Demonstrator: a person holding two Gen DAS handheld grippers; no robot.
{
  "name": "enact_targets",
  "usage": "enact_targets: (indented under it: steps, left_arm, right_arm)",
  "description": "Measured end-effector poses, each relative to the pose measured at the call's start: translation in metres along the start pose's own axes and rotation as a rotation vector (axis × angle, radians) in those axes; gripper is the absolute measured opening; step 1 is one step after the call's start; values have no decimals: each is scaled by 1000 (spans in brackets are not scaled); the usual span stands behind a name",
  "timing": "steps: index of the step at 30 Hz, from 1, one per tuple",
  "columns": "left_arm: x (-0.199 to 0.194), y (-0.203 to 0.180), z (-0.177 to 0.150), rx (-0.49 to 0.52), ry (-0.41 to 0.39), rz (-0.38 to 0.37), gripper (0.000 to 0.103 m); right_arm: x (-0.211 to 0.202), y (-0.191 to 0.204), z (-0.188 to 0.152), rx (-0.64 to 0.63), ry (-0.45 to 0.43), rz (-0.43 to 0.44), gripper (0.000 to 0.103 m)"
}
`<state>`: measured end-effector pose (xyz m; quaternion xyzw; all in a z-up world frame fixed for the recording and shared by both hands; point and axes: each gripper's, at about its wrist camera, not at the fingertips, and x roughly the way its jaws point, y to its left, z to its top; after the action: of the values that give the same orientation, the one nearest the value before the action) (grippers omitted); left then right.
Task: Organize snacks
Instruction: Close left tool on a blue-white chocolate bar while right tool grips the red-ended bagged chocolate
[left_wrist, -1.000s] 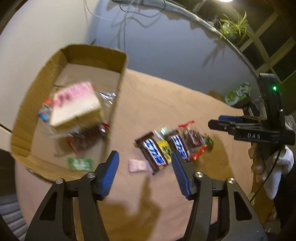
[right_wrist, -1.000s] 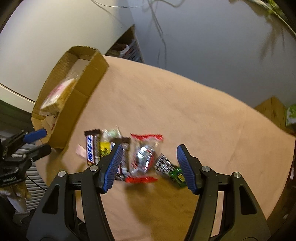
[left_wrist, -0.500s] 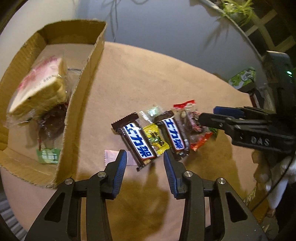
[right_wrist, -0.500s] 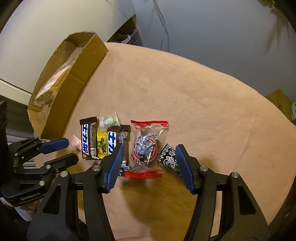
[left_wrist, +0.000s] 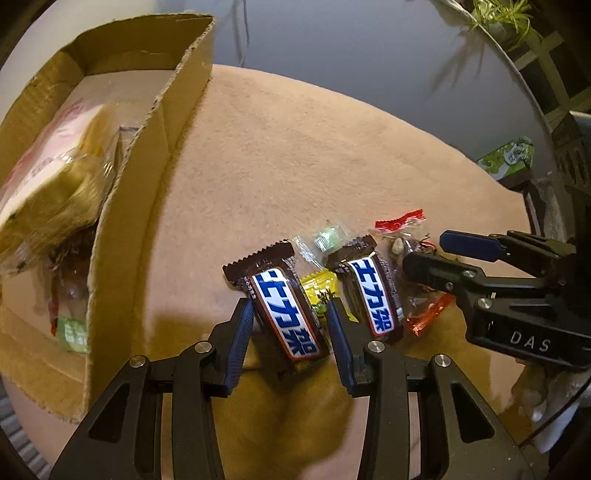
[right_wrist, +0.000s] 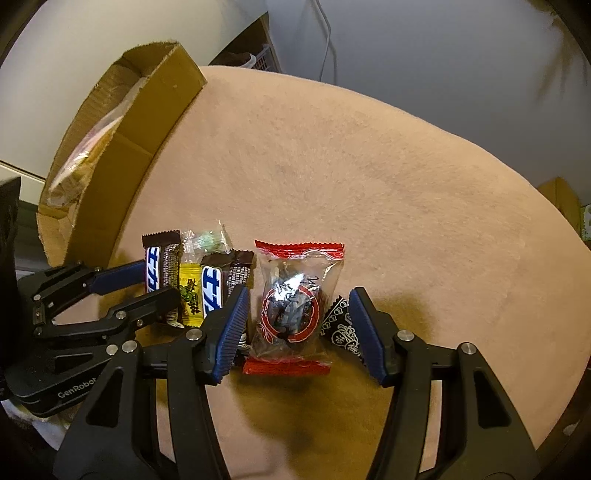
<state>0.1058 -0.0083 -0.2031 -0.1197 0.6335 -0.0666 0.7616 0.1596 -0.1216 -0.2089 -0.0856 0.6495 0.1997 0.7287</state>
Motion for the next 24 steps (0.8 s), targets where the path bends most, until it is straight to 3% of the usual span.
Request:
enact_targets:
  steps: [3, 10, 24]
  left_arm:
    - [5, -1, 0, 9, -3, 21, 36]
    - [4, -7, 0, 40, -22, 33, 31]
    - [-5, -2, -3, 50, -36, 11, 27]
  right_arm:
    - [6, 3, 2, -5, 16, -6, 49]
    - [9, 7, 4, -26, 25, 7, 38]
    - [-5, -5, -7, -10, -11, 23, 35]
